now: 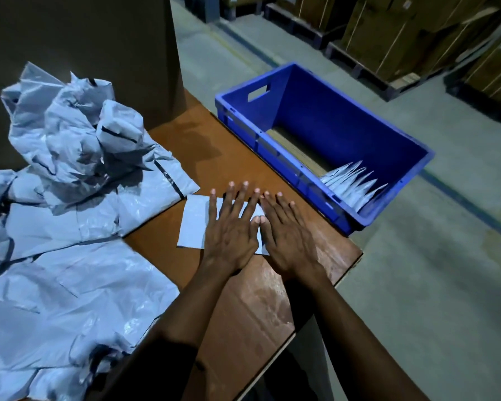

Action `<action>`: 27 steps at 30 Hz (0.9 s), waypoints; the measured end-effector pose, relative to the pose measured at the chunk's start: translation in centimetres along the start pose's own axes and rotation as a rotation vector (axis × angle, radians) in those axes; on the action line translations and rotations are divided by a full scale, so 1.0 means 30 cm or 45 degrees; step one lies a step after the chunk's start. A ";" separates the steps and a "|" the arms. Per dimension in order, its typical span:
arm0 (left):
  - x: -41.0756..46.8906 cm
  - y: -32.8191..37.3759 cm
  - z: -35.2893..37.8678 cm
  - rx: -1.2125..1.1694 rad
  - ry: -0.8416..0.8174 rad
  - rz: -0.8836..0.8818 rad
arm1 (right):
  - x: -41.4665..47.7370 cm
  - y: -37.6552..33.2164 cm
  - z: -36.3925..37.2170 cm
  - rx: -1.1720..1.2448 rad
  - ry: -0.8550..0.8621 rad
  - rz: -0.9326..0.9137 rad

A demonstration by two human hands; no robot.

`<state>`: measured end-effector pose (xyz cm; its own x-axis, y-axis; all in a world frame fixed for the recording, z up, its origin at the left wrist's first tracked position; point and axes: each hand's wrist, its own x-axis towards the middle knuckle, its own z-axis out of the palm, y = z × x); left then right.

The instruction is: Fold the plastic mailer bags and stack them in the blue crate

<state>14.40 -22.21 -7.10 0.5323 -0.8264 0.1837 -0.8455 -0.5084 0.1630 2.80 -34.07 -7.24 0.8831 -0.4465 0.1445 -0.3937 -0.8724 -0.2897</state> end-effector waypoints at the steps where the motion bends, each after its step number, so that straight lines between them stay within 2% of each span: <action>1: 0.005 0.002 0.011 0.006 -0.010 -0.007 | -0.001 0.000 0.004 0.003 0.021 0.009; 6: 0.006 -0.021 0.063 0.004 -0.085 -0.021 | 0.006 0.012 0.025 -0.005 0.069 0.004; 14: 0.030 -0.032 0.030 -0.127 -0.234 -0.062 | 0.020 -0.002 0.016 -0.041 0.000 0.045; 16: 0.026 -0.024 0.011 -0.294 -0.223 -0.121 | 0.024 -0.035 -0.003 0.024 0.038 0.121; 19: 0.005 0.002 -0.024 -0.851 -0.064 -0.332 | 0.025 -0.103 -0.024 0.150 0.132 0.118; 21: -0.037 0.010 -0.037 -0.985 0.038 -0.394 | 0.013 -0.109 -0.015 0.211 0.086 0.090; 23: -0.083 -0.017 -0.019 -0.771 0.055 -0.339 | -0.002 -0.086 0.004 0.161 0.035 0.070; 25: -0.116 -0.069 0.020 -0.376 0.064 -0.234 | -0.002 -0.063 0.016 0.100 0.013 0.052; 27: -0.128 -0.106 0.042 -0.196 0.081 -0.187 | 0.001 -0.057 0.023 0.087 0.012 0.050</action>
<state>14.99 -17.71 -9.54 0.6547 -0.7270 0.2069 -0.7452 -0.5750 0.3378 3.66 -32.45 -7.40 0.8648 -0.4822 0.1404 -0.4094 -0.8387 -0.3591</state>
